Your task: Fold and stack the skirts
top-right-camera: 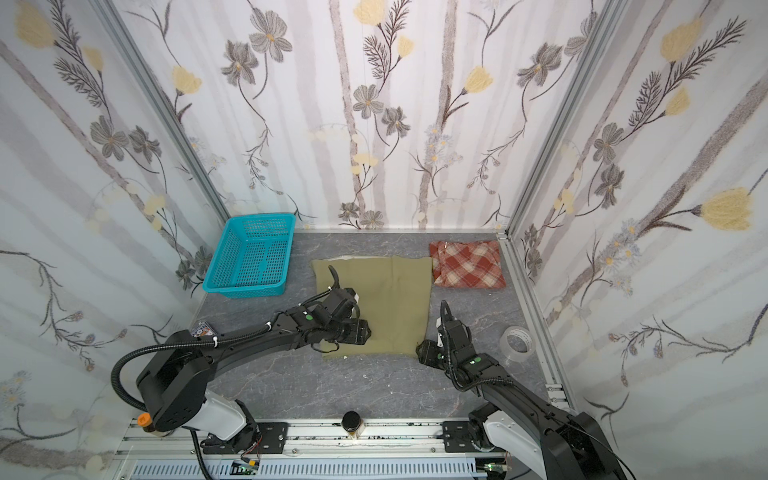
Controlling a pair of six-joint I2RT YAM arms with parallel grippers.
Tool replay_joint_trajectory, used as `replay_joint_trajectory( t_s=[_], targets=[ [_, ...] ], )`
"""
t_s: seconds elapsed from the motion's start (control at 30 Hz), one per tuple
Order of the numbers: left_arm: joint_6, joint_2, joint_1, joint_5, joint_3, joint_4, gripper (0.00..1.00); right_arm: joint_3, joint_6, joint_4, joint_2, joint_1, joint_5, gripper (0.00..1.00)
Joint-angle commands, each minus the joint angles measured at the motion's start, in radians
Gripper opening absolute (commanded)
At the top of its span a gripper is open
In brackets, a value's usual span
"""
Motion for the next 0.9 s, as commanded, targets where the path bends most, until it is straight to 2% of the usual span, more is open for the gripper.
replay_joint_trajectory(
  t_s=[0.0,0.27,0.6,0.67,0.83,0.87],
  targets=[
    [0.042,0.074,-0.045,0.042,0.078,-0.007,0.76,-0.007,0.008,0.006,-0.022,-0.014,-0.007,0.57],
    [0.048,0.262,-0.128,0.073,0.207,-0.024,0.73,-0.062,0.044,0.008,-0.132,-0.119,-0.069,0.57],
    [0.062,0.372,-0.143,0.023,0.273,-0.061,0.46,-0.07,0.045,0.006,-0.185,-0.148,-0.102,0.57],
    [0.064,0.38,-0.143,0.016,0.28,-0.066,0.38,-0.07,0.045,0.006,-0.181,-0.149,-0.104,0.57],
    [0.067,0.38,-0.142,-0.011,0.286,-0.08,0.0,-0.078,0.045,0.016,-0.174,-0.151,-0.112,0.57],
    [0.068,0.377,-0.142,-0.016,0.286,-0.082,0.0,-0.08,0.044,0.018,-0.173,-0.15,-0.114,0.57]
  ],
)
